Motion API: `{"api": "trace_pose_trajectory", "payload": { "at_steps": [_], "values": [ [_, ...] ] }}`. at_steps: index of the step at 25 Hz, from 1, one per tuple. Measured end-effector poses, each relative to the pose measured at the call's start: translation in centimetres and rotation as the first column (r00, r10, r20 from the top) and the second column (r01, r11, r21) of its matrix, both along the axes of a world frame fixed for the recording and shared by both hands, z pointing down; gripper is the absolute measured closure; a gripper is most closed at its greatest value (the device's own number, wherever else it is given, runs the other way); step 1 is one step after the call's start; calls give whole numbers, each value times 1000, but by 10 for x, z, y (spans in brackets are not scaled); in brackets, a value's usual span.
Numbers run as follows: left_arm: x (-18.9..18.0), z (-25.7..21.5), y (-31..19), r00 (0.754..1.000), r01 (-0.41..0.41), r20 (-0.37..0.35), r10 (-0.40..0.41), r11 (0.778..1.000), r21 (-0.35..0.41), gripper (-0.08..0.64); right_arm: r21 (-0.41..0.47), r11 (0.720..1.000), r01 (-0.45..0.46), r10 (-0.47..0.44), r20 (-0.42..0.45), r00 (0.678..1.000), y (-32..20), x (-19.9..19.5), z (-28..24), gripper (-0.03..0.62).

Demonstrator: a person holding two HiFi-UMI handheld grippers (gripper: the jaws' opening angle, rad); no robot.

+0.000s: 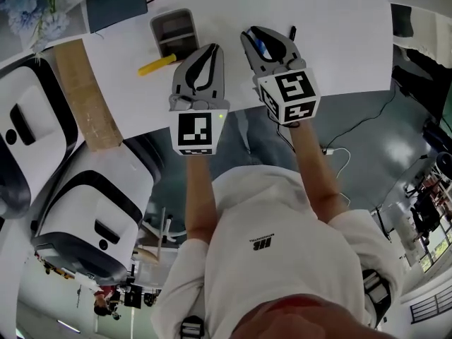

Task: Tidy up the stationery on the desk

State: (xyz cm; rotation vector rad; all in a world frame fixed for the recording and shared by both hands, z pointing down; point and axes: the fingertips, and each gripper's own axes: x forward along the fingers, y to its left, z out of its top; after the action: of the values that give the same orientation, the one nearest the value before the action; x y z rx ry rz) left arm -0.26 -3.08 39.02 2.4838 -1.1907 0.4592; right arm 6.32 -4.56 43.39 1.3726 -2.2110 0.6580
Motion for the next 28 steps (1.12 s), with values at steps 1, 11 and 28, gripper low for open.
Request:
{"api": "trace_pose_trajectory", "payload": {
  "at_steps": [1,11,28],
  "values": [
    [5,2,1,1000,-10,1,10,1000,-2,560,-10,1000,-9,9,-5,1000,2,5,3,531],
    [41,25,6,996,-85,22,86,996,-40,560,-151,986,-65,57,-55,997,20,37,53,531],
    [49,37,7,994,-107,20,109,992,-66,560,-296,952,-83,56,-100,993,20,36,99,506]
  ]
}}
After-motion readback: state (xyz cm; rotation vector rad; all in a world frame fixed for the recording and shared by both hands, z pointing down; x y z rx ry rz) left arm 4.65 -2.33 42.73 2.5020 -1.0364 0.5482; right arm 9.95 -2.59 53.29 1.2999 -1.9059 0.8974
